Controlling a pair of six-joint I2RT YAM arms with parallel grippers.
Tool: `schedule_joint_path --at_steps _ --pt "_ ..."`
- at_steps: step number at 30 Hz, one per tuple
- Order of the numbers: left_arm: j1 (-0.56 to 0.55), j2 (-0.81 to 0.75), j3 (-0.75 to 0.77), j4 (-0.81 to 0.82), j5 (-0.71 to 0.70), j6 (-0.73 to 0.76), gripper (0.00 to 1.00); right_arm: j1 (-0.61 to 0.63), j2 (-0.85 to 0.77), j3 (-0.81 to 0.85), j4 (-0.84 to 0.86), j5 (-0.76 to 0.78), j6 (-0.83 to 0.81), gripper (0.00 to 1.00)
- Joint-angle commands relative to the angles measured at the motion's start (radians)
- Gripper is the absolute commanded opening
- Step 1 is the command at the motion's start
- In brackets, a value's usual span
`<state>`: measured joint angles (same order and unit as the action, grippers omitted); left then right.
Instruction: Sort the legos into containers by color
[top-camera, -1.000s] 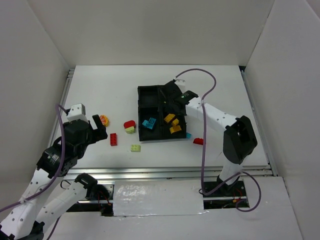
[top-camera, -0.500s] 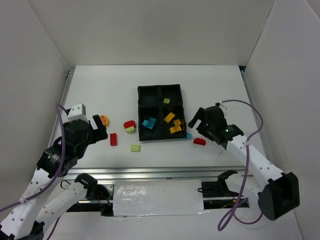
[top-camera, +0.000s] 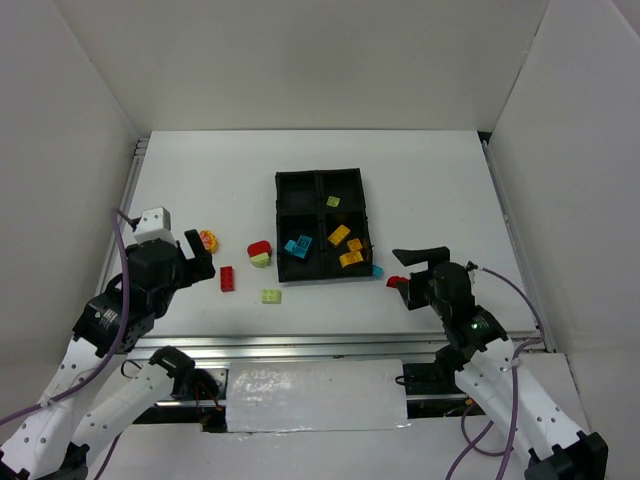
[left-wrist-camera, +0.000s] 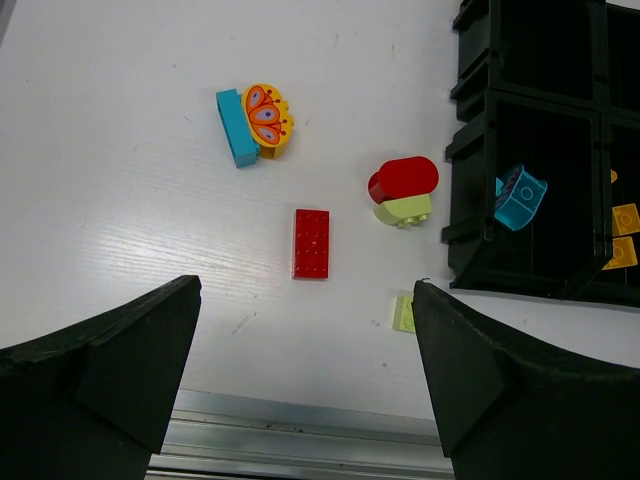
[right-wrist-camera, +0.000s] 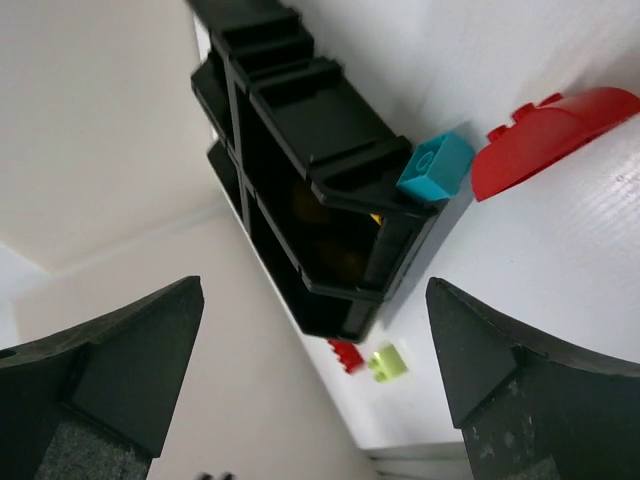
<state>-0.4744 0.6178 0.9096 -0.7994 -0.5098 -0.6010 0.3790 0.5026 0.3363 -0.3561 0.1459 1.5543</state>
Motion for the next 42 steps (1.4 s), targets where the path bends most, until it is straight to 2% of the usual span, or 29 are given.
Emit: schedule_joint_path --at_steps 1,3,9,14,18,26,31,42 --pt "0.003 0.002 -0.006 0.032 -0.001 0.015 0.99 -0.003 -0.013 -0.025 0.046 0.090 0.257 1.00" --pt "0.005 0.003 -0.006 0.032 -0.001 0.015 0.99 -0.005 0.051 0.001 -0.013 0.096 0.312 1.00" --pt "0.003 0.000 -0.003 0.023 -0.013 0.007 0.99 -0.003 0.212 0.073 -0.012 0.058 0.378 1.00" --pt "0.003 -0.016 -0.006 0.023 -0.022 0.000 0.99 0.012 0.272 0.049 0.065 0.021 0.437 0.98" --pt "0.005 -0.015 -0.005 0.020 -0.024 0.000 1.00 0.024 0.336 0.078 0.039 0.069 0.475 0.97" --pt "0.005 -0.023 -0.003 0.017 -0.030 -0.003 1.00 0.026 0.465 0.087 0.111 0.057 0.497 0.92" --pt "0.005 -0.026 -0.005 0.017 -0.030 -0.002 0.99 0.024 0.522 0.058 0.199 0.052 0.515 0.82" --pt "0.005 -0.033 -0.005 0.019 -0.030 -0.002 1.00 0.031 0.659 0.093 0.256 0.032 0.529 0.80"
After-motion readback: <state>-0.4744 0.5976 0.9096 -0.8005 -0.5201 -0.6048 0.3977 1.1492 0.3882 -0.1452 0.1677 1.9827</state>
